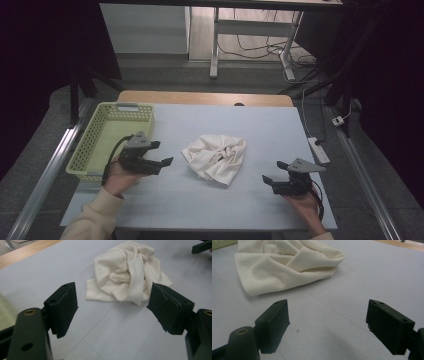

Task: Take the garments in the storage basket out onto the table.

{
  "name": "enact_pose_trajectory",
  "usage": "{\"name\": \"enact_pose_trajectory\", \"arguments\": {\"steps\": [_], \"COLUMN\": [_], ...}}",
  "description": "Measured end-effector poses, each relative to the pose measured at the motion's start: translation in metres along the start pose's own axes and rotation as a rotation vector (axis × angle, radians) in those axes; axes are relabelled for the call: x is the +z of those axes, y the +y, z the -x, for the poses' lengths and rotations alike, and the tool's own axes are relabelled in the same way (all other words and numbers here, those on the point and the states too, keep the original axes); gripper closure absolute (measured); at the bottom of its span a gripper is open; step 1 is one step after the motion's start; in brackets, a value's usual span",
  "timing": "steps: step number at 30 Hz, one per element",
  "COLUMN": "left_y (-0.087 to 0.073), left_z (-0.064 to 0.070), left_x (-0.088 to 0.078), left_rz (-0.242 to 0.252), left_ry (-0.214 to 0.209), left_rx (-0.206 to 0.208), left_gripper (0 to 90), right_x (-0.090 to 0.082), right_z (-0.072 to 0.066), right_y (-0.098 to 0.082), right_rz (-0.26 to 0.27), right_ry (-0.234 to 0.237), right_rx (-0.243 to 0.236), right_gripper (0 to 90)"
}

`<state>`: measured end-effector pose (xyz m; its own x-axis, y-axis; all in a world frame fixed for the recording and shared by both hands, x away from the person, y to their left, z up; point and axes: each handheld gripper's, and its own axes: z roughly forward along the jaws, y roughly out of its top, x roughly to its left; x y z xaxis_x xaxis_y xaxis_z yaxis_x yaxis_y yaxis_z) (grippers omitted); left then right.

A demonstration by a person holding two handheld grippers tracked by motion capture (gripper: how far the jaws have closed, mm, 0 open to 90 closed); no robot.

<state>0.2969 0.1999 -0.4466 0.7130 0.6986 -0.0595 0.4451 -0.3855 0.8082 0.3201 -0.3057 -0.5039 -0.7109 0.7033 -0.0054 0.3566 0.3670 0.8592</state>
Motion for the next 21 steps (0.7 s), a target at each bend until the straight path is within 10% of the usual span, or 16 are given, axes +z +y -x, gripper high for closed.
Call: {"name": "enact_pose_trajectory", "arguments": {"steps": [12, 21], "left_y": [-0.049, -0.051], "left_z": [-0.009, -0.012], "left_x": [-0.03, -0.029], "left_rz": [0.006, 0.006], "left_ry": [0.045, 0.053], "left_rx": [-0.082, -0.093], "left_gripper": [23.6, 23.5], "right_x": [-0.003, -0.004], "right_z": [-0.001, -0.001], "right_y": [0.0, 0.0], "right_rz": [0.01, 0.015], "right_ry": [-0.004, -0.005], "right_rx": [-0.01, -0.02], "right_gripper": [18.5, 18.6]}}
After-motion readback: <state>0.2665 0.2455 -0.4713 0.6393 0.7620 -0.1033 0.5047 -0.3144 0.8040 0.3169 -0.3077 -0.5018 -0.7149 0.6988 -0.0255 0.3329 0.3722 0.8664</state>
